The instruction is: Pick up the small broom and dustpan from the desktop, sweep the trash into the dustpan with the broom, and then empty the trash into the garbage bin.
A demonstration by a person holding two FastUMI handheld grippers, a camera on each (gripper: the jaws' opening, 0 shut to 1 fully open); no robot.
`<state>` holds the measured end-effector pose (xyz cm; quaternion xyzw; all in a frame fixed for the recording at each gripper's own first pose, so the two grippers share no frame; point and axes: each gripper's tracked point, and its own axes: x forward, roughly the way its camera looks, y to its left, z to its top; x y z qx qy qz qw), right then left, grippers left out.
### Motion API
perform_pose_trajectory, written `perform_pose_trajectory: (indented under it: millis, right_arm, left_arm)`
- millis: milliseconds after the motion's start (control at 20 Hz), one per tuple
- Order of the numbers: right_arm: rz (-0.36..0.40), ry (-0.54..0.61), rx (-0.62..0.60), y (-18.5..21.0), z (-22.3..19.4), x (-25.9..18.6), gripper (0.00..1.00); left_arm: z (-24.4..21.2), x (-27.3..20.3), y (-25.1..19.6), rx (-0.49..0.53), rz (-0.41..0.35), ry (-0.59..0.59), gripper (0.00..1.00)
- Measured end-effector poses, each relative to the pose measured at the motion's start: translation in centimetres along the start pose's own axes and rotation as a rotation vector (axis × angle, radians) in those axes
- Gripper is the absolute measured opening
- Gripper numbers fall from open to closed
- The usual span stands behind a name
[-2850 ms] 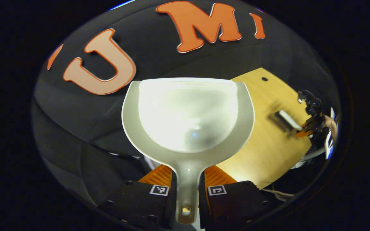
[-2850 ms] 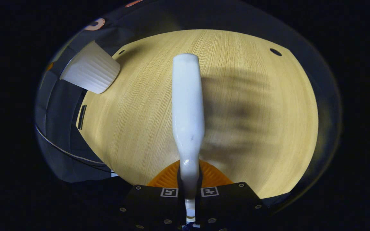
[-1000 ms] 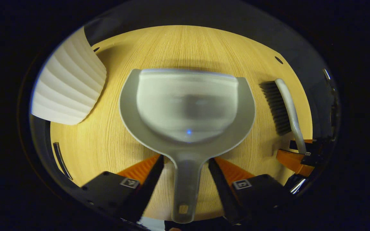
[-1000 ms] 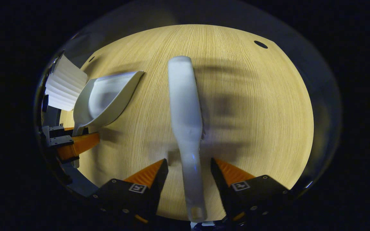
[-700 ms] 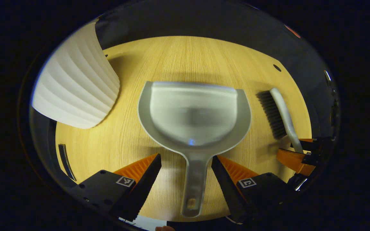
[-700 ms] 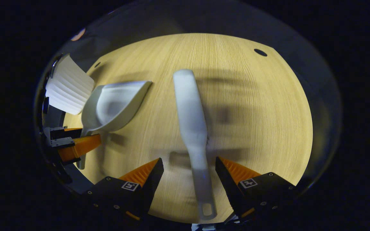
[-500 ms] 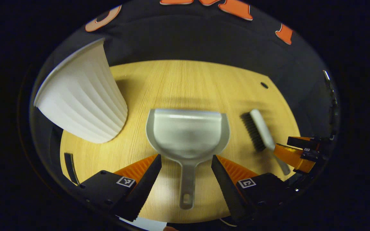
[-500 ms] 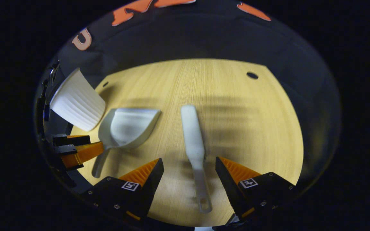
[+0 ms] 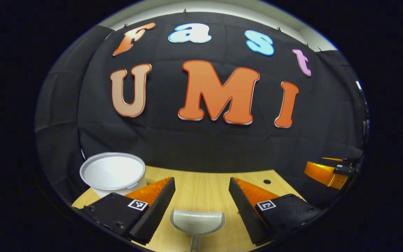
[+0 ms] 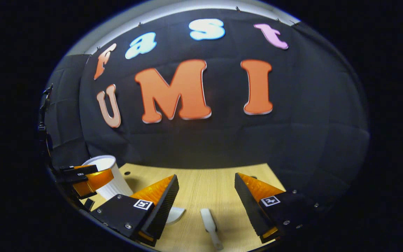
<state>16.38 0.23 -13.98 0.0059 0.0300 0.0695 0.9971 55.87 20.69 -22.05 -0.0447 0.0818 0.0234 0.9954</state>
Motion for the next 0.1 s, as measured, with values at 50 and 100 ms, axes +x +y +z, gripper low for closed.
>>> perform_pose_trajectory:
  millis: [50, 100]
  right_arm:
    - [-0.009, -0.050, -0.013, 0.0, 0.2, 0.2, 0.96]
    - [-0.013, -0.085, -0.026, 0.1, -0.1, 0.4, 0.96]
  left_arm:
    - [-1.1, 0.3, -8.2, 0.002, 0.013, -0.028, 0.96]
    - [-0.4, -0.1, -5.0, 0.003, 0.017, -0.039, 0.96]
